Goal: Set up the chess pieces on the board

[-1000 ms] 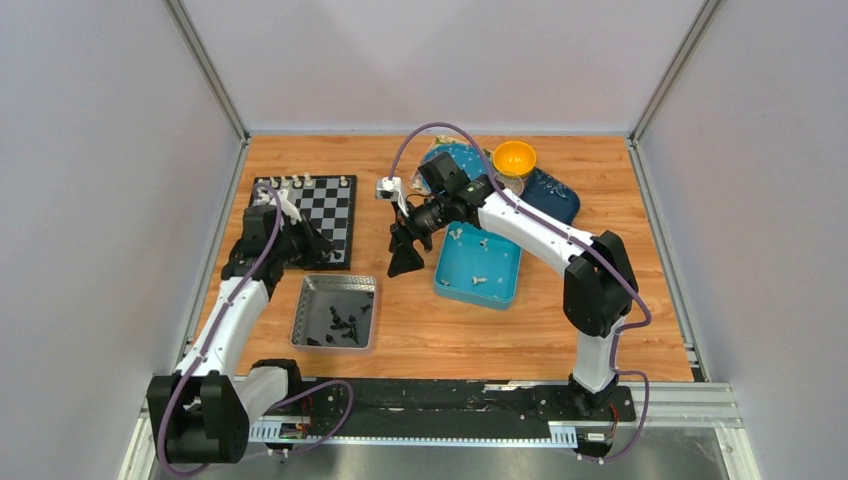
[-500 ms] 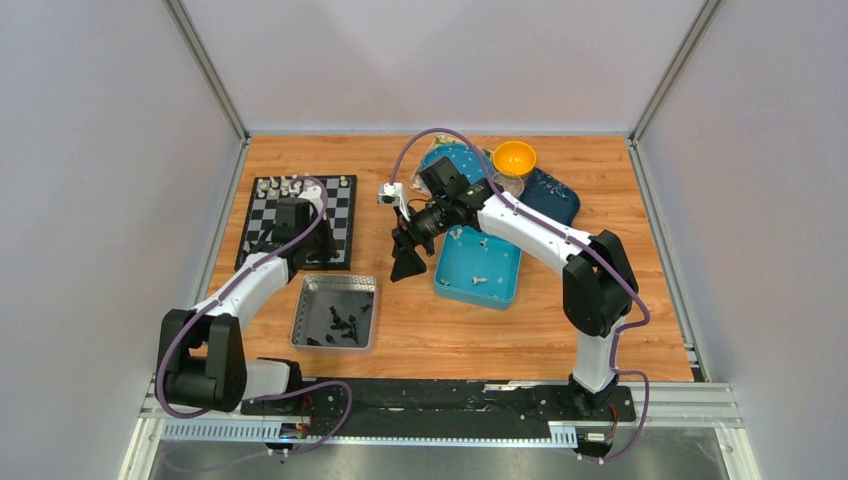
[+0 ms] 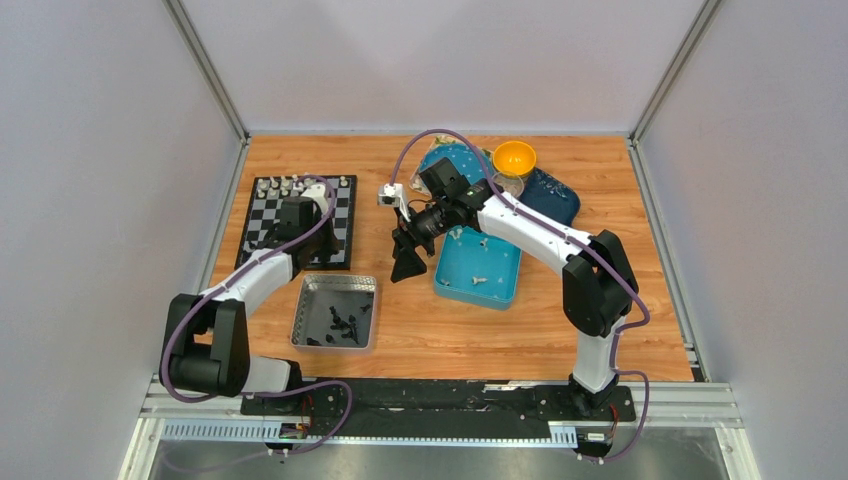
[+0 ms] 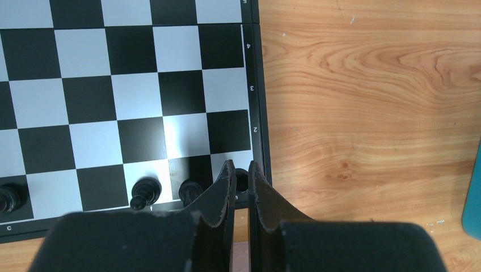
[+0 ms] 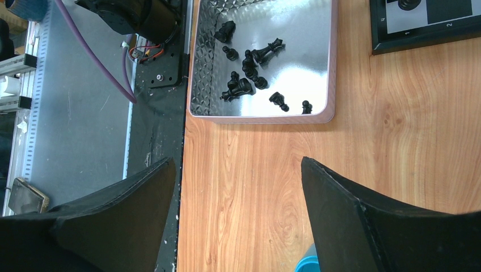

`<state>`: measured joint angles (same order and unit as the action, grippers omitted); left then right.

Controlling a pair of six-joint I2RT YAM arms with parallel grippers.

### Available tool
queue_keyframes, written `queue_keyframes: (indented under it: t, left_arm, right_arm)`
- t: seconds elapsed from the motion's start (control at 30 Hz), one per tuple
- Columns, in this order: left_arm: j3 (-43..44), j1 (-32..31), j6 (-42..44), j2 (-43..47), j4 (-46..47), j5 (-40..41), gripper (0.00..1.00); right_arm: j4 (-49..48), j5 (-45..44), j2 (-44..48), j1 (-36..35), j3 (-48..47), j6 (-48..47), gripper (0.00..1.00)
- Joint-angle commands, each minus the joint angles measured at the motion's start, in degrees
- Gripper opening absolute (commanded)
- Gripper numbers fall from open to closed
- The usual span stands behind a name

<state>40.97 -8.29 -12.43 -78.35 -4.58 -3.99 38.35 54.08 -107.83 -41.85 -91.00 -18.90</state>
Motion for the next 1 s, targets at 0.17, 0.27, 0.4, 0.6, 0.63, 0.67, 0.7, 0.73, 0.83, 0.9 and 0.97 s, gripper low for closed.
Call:
queue_keyframes:
  t: [0.17, 0.27, 0.4, 0.6, 0.63, 0.67, 0.7, 0.73, 0.83, 0.9, 0.97]
  left_arm:
    - [-1.86, -0.49, 1.88, -1.90, 3.43, 0.56, 0.06]
    - [-2.30, -0.49, 1.97, -2.25, 3.79, 1.00, 0.07]
    - [-2.82, -0.41, 1.97, -2.25, 4.23, 1.09, 0.08]
    - [-3.26, -0.49, 1.97, -2.34, 4.23, 1.18, 0.10]
    - [-3.09, -0.49, 1.97, -2.34, 4.31, 1.18, 0.10]
    - [-3.18, -0.49, 1.97, -2.34, 4.32, 1.18, 0.11]
    - [-3.09, -0.49, 1.97, -2.34, 4.23, 1.09, 0.11]
    - [-3.09, -0.49, 2.05, -2.25, 4.23, 1.18, 0.13]
    - [-3.44, -0.49, 2.23, -1.81, 4.31, 1.44, 0.22]
    - [-3.70, -0.49, 2.32, -1.64, 4.05, 1.35, 0.26]
    - [-3.62, -0.41, 2.23, -1.46, 3.61, 1.35, 0.30]
  right_arm:
    - [-1.17, 1.02, 0.69, -0.08, -0.76, 0.09, 0.84]
    - [-1.17, 1.11, 0.61, -0.08, -0.76, -0.09, 0.84]
    - [-0.91, 1.20, 0.60, -0.08, -0.67, -0.18, 0.84]
    - [-0.99, 1.29, 0.60, -0.17, -0.58, -0.18, 0.84]
    - [-0.91, 1.29, 0.52, -0.17, -0.49, -0.26, 0.84]
    - [-0.91, 1.29, 0.43, -0.08, -0.67, -0.26, 0.84]
    - [-0.91, 1.29, 0.52, -0.17, -0.67, -0.26, 0.84]
    - [-0.82, 1.29, 0.43, -0.17, -0.67, -0.26, 0.84]
    - [-0.82, 1.37, 0.43, -0.17, -0.67, -0.35, 0.84]
    - [-0.82, 1.46, 0.34, -0.17, -0.67, -0.35, 0.84]
    - [-0.73, 1.64, 0.25, -0.17, -0.76, -0.35, 0.84]
